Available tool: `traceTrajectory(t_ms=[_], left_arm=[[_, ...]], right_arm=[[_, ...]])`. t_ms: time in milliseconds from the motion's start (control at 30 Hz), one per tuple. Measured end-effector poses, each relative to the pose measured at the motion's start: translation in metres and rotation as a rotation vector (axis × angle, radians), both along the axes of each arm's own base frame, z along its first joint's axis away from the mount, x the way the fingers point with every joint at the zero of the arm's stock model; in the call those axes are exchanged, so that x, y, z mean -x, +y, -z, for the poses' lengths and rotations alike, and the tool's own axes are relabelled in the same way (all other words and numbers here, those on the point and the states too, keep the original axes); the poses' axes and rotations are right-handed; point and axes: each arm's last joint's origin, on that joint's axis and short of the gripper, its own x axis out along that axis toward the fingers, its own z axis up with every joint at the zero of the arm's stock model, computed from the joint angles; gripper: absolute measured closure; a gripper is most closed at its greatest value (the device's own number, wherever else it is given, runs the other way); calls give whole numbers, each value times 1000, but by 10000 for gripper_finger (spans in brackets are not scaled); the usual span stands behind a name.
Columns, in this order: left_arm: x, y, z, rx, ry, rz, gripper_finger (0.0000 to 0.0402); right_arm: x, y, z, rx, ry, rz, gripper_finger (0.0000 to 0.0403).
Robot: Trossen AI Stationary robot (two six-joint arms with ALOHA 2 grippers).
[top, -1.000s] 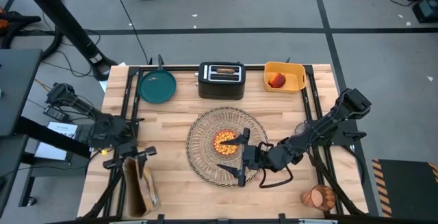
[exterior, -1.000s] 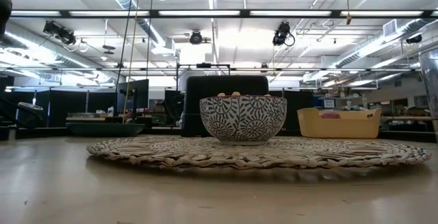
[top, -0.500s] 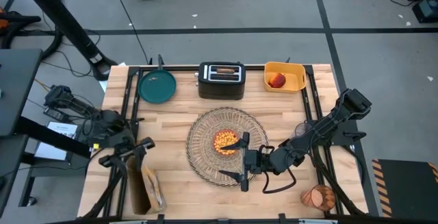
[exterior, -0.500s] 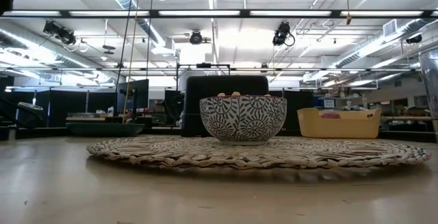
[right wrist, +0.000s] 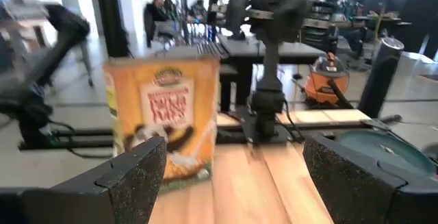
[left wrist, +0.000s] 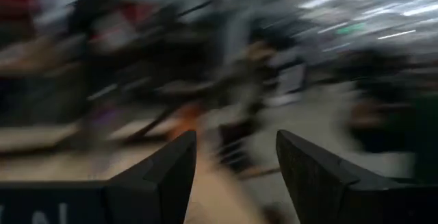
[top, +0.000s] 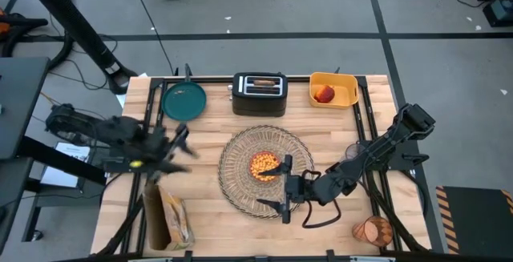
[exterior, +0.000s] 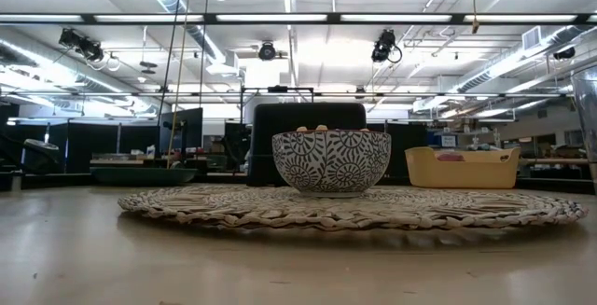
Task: Arrange a breakfast setting
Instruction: Put the dark green plate on the brown table mat
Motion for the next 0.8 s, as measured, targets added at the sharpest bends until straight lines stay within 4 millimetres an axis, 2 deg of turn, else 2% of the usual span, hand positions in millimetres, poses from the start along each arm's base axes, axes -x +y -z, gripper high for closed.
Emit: traceTrajectory(t_ms=[67,200,433,633,800], left_arm=[[-12,6,3,-24,103,-181,191],[-39,22,21,-76,258,-468,191],[-74,67,74,-68,618,-757,191],[-80,110,118,29,916,-964,191],[-76,137,135,67,1015,-1082,191]], right_arm=[[0,-1,3,16,30,30,55],[3,-4,18,8,97,55,55],[11,-16,54,28,192,83,55],[4,-34,53,136,210,102,55],[5,-45,44,126,204,110,55]])
